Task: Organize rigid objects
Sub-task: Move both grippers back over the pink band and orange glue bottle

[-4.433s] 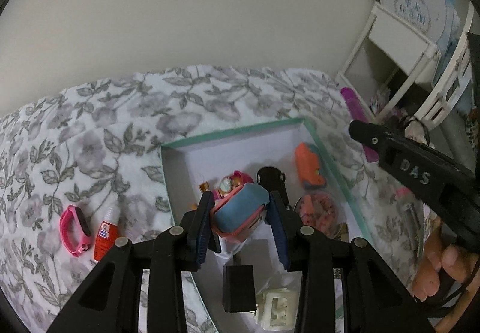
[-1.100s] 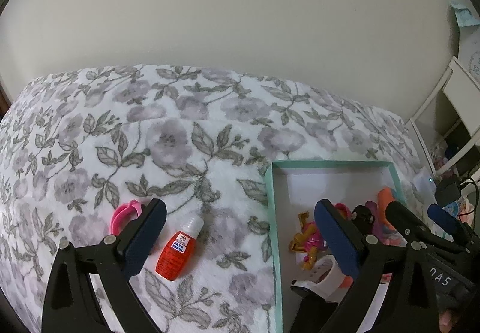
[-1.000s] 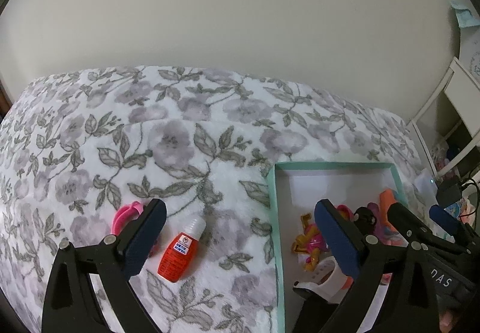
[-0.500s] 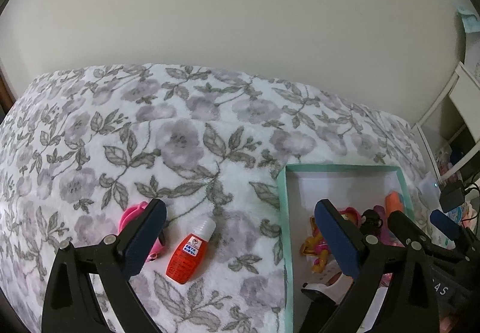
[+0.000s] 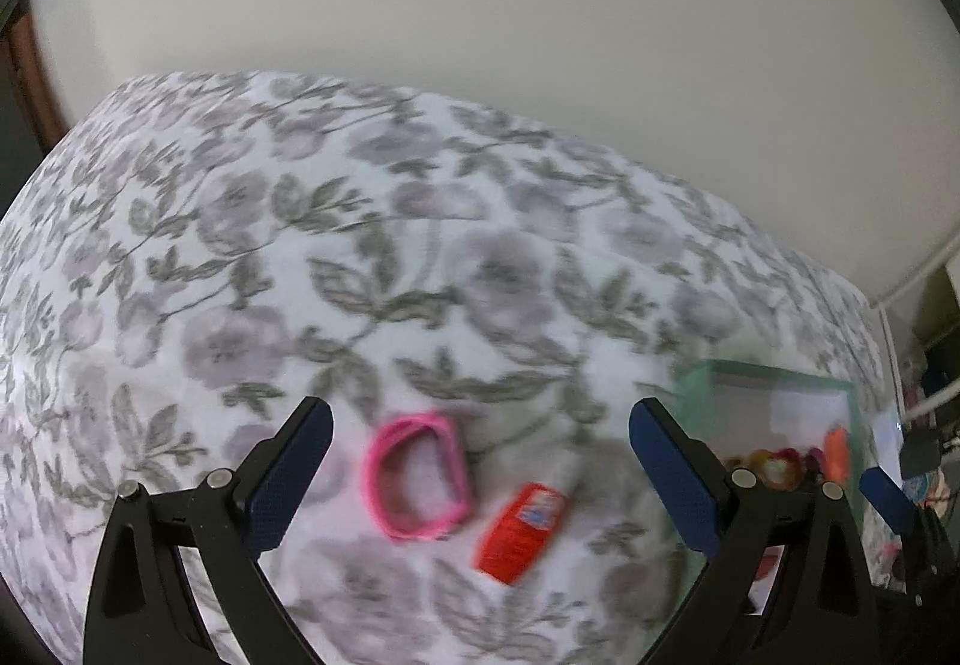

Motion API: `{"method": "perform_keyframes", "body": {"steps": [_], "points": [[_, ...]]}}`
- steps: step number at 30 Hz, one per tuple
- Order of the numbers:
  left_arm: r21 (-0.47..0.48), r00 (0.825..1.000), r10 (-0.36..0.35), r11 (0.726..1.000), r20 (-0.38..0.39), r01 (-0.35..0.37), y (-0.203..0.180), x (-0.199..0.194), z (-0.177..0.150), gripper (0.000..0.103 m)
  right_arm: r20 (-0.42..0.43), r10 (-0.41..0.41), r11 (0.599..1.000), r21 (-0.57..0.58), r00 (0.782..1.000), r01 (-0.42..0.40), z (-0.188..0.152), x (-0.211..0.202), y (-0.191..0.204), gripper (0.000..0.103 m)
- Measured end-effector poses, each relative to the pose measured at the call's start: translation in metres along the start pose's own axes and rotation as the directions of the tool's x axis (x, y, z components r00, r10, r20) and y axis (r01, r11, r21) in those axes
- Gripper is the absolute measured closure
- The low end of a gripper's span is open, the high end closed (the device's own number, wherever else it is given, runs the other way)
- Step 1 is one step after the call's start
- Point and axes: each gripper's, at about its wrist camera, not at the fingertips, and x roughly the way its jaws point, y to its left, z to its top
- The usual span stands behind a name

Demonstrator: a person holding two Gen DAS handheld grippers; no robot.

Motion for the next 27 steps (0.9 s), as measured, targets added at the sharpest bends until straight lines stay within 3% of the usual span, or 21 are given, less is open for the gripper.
{"method": "perform_keyframes", "body": {"steps": [12,16,27], "points": [[-0.1,0.996,0.088,0.991,-0.028,-0.091,0.081,0.003,0.009,0.004,0.006,0.089,0.991,-0.103,0.996,-0.088,-0.002,0.002,0.067,0.0],[-0.095,0.993,0.107,0.989,-0.038,-0.111,0.091,0.005,0.01,0.004,0.007,0.113,0.986,-0.123,0.994,-0.112,-0.002,0.004,0.085,0.0],[-0.066,0.994,0.06,0.996,-0.096,-0.067,0.086,0.015,0.006,0.004,-0.001,0.165,0.972,-0.169,0.986,-0.163,-0.009,0.012,0.117,0.004]]}}
